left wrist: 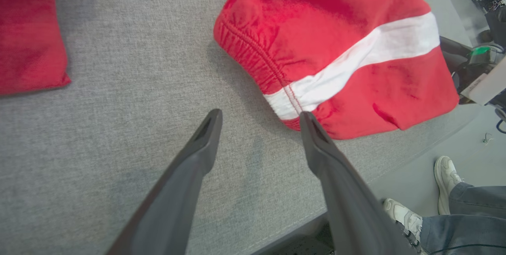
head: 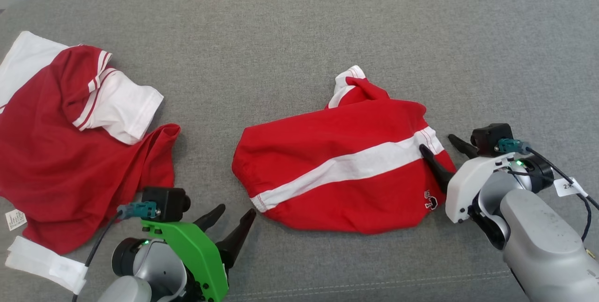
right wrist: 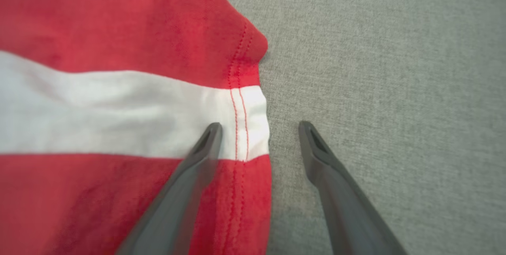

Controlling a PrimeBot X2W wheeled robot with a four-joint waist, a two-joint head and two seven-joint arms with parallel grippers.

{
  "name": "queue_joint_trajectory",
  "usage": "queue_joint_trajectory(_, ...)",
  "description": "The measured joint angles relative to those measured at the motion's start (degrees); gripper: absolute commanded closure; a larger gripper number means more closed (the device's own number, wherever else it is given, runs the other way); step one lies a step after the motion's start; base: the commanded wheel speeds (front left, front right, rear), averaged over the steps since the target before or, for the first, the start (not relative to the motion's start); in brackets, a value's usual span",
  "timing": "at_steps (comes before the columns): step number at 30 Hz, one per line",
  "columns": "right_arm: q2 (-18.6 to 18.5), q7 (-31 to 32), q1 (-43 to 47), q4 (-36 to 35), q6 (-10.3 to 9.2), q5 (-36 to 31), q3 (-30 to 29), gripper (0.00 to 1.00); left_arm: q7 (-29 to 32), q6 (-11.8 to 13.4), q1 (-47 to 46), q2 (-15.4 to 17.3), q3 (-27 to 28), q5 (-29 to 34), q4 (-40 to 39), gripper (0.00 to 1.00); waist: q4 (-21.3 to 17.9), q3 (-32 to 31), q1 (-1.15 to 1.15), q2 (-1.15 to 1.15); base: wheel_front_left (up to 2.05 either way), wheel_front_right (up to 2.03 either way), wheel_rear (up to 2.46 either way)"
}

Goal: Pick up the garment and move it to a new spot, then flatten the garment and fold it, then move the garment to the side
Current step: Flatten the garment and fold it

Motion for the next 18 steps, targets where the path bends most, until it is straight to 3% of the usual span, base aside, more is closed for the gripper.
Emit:
queue_joint_trajectory(2,0.0,0.3,-0.2,0.1,0.0,0.5,0.0,0.33,0.3,0.0,-0.1,0.0,-0.2,0.0,-0.1,0.0,0.1,0.1,0.0,0.0,0.0,0.0,0.0)
queue_joint_trajectory(4,0.0,0.6,-0.8,0.4,-0.01,1.4,0.7,0.36,0.3,0.0,-0.1,0.1,-0.2,0.0,-0.1,0.0,0.2,0.2,0.0,0.0,0.0,0.0,0.0)
queue_joint_trajectory(5,0.0,1.0,-1.0,0.4,-0.01,1.7,1.1,0.49,0.3,0.0,-0.1,0.2,-0.1,0.0,-0.1,0.0,0.3,0.2,0.0,0.0,0.0,0.0,0.0)
queue_joint_trajectory(6,0.0,1.4,-1.2,0.5,-0.01,2.1,1.5,0.55,0.3,0.0,-0.1,0.2,-0.1,0.1,-0.2,0.0,0.3,0.2,0.0,0.0,0.0,0.0,0.0)
queue_joint_trajectory(11,-0.6,3.3,-1.9,0.7,0.0,4.7,3.1,0.69,0.3,0.0,-0.1,0.6,0.1,0.4,-0.4,0.0,0.5,0.2,0.0,0.0,0.0,0.0,0.0)
queue_joint_trajectory(14,-1.2,4.1,-2.2,0.7,0.01,5.6,3.6,0.61,0.4,0.0,-0.1,0.9,0.4,0.4,-0.5,0.0,0.5,0.2,0.0,0.0,0.0,0.0,0.0)
queue_joint_trajectory(16,-1.7,4.9,-2.6,0.7,0.02,6.0,4.0,0.76,0.7,0.0,-0.1,1.1,0.5,0.4,-0.5,0.0,0.4,0.1,0.0,0.0,0.0,0.0,0.0)
queue_joint_trajectory(17,-2.0,5.3,-2.9,0.7,0.03,6.3,4.2,0.78,0.8,0.0,-0.1,1.3,0.6,0.4,-0.6,0.0,0.4,0.1,0.0,0.0,0.0,0.0,0.0)
queue_joint_trajectory(18,-2.3,5.8,-3.1,0.7,0.09,6.7,4.3,0.89,0.8,0.0,-0.1,1.4,0.6,0.4,-0.6,0.0,0.3,0.1,0.0,0.0,0.0,0.0,0.0)
